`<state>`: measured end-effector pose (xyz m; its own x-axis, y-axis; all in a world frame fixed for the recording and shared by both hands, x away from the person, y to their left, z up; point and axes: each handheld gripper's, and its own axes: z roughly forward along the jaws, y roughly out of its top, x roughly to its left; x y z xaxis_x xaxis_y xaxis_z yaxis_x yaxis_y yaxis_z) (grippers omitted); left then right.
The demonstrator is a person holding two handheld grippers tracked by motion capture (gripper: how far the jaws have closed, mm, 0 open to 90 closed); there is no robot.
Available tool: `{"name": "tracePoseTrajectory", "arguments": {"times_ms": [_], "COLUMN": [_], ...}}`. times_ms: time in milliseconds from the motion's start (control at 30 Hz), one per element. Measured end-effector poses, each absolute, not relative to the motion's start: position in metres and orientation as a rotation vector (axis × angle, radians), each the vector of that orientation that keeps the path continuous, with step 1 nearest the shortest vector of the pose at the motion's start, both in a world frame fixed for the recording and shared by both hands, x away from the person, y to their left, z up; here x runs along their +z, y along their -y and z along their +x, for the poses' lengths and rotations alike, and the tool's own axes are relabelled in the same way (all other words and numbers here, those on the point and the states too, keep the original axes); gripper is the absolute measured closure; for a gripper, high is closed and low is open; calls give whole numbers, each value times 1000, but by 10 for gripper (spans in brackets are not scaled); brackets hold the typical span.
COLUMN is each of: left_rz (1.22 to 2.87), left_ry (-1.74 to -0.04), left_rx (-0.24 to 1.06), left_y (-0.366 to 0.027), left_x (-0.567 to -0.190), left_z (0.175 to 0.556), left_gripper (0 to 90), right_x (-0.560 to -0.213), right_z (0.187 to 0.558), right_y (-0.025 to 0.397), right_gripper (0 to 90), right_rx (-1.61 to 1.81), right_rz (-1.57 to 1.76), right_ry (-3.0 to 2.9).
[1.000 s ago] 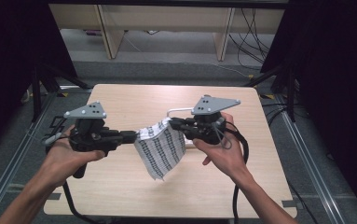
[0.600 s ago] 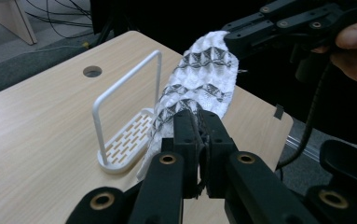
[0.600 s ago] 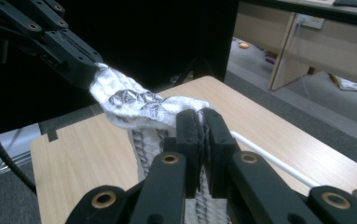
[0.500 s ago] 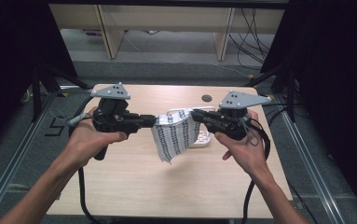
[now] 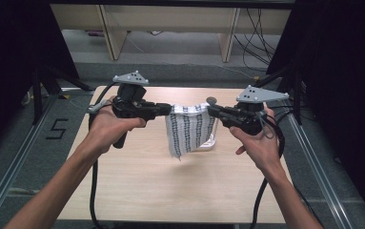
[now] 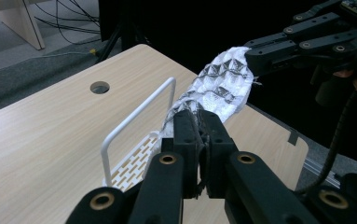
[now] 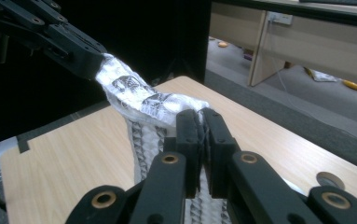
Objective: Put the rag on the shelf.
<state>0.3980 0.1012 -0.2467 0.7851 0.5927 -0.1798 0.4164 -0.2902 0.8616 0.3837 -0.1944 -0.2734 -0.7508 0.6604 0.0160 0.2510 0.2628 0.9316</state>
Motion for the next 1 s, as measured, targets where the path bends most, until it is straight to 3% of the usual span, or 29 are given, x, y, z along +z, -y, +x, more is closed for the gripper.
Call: {"name": "tracePoseTrajectory", "arguments": {"times_ms": [467,1000], "left_rz": [1876,1791], "left_ry": [-807,-910], "left_rx": [225,249], "left_y": [-82,-64], "left_x": [-239,-231], "left_z": [431,481], "left_gripper": [861,858], "right_x": [-270,-262], "right_z": [412,469], "right_y": [206,203], "right_gripper": [869,867], "right_rx": [1509,1508], "right_rz": [942,1048], "right_ry": [-2120,-2063]}}
